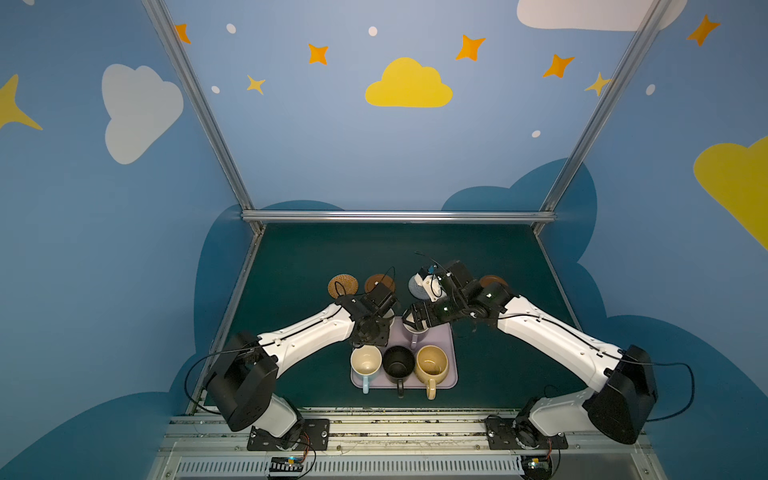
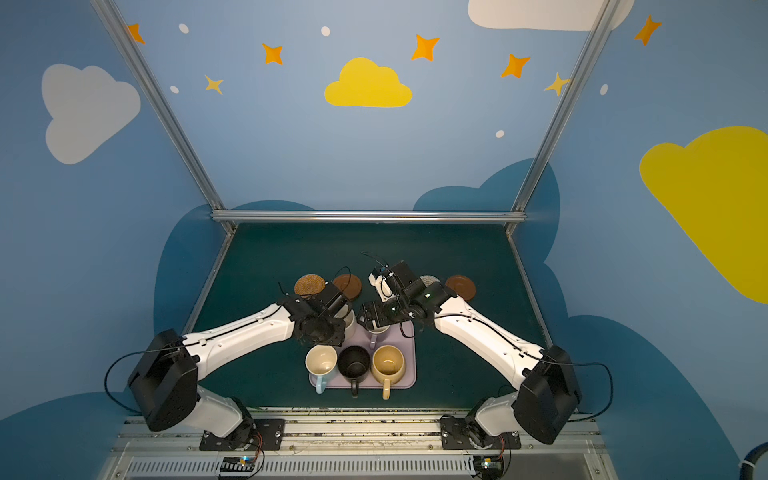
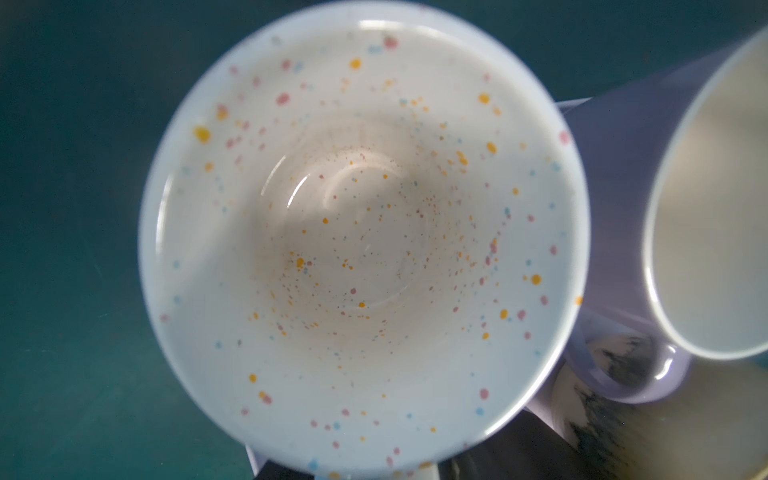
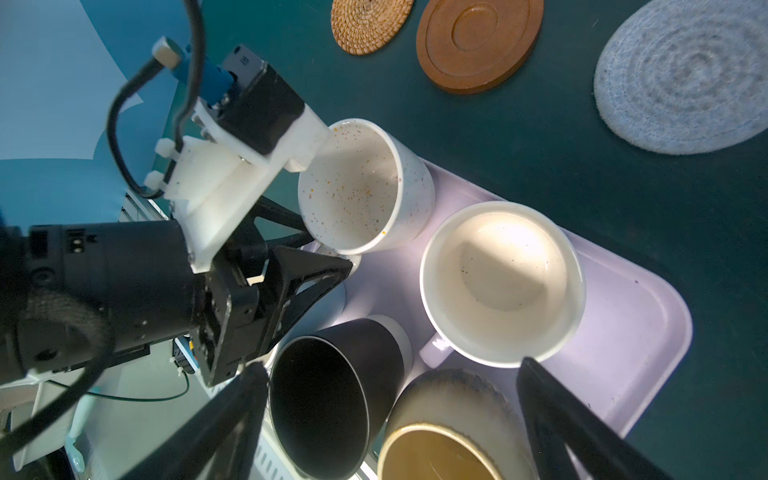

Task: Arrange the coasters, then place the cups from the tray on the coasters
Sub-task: 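Lower the left gripper onto the white speckled mug rim and close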

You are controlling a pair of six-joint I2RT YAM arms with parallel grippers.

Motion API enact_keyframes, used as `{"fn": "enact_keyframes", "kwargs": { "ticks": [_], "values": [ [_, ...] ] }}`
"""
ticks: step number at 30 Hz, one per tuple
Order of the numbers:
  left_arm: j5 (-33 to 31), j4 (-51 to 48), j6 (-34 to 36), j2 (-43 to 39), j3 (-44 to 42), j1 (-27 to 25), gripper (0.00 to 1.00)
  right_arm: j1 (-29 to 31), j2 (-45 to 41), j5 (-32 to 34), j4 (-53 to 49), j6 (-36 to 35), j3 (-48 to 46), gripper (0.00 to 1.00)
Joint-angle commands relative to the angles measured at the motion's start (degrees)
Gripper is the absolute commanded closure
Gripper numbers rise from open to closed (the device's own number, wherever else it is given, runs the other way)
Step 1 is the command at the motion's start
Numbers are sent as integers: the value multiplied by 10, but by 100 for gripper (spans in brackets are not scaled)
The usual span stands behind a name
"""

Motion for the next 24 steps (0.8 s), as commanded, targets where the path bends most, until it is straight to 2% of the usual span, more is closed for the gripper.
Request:
{"fn": "enact_keyframes", "kwargs": {
  "ticks": [1,6,9,20,24],
  "values": [
    [-4,-8,7,12,16,-4,52,2,-1,-5,4,3,-10,7],
    [-6,-5,6,20,17,-6,56,1,-6,1,6,5,-14,7],
    [-5,-2,5,26,18,-7,63,1,-9,2,5,6,-15,7],
    [-2,3,11,38,22,-9,64,1,-14,4,7,6,-22,6],
    [-3,2,10,43,25,-10,71,1,-14,3,6,6,-22,7]
  ]
}}
